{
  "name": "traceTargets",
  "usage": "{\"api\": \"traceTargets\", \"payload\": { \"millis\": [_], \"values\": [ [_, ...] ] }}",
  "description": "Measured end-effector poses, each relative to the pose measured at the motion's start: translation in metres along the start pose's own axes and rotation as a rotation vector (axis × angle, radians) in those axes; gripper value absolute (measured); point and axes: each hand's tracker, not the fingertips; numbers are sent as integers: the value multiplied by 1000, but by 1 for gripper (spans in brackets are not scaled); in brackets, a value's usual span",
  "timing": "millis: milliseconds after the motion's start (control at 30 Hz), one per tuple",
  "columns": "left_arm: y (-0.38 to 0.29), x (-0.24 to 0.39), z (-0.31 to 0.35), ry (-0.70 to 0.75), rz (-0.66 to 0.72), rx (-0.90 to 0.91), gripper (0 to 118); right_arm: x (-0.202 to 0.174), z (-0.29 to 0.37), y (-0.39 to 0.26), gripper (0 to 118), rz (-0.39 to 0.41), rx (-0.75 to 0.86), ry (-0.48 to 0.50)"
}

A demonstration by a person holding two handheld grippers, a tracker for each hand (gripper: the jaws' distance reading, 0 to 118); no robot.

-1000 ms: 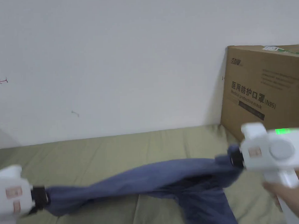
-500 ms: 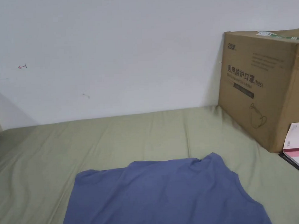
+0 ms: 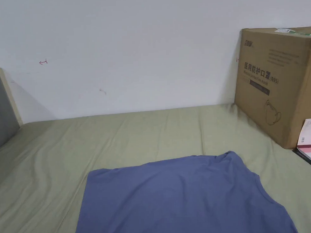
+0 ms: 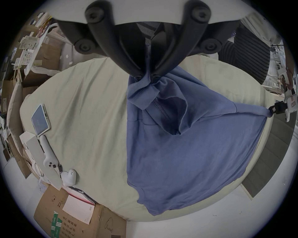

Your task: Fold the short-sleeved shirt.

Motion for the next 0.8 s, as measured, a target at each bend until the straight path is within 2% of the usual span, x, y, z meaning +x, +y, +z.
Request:
{"api": "traceTargets", "payload": {
  "millis": [33,67,100,133,167,200,267,333,433,567,633,667,700,733,767,800],
  "values": [
    [1,-3,1,-8,13,-1,10,0,0,0,21,2,2,1],
    [-1,-5,2,-24,50,-8,39,1,1,0,62,0,-1,4],
    [-2,-9,3,-28,94,-9,74,2,2,-1,92,-21,-15,-7],
    [-3,-15,3,-28,132,-11,100,4,1,-3,104,-40,-30,-19],
    [-7,-20,5,-51,170,-5,108,7,3,-5,104,-76,-14,-16],
    [-10,-26,11,-94,202,40,106,9,9,-6,104,-120,21,-2],
    [-12,-27,24,-85,209,93,106,11,20,-7,104,-157,68,30],
    [-12,-17,42,-70,173,168,106,4,37,-5,104,-158,166,44],
    [-8,5,73,-74,98,338,106,-19,74,-1,104,-101,405,75],
    [-9,47,110,-71,12,675,103,-65,118,-3,103,1,806,157],
    [-11,70,121,-82,-42,845,94,-91,131,-6,98,78,1005,191],
    [-10,82,125,-72,-64,916,82,-103,134,-6,94,107,1082,198],
    [-10,93,127,-53,-74,963,68,-115,137,-6,87,132,1153,195],
    [-7,102,128,-49,-80,998,50,-125,138,-4,71,141,1194,171],
    [-4,111,128,-40,-88,1012,22,-135,138,1,28,147,1228,145],
    [-1,119,127,-30,-96,1019,3,-144,138,6,0,140,1235,138]
  ]
}}
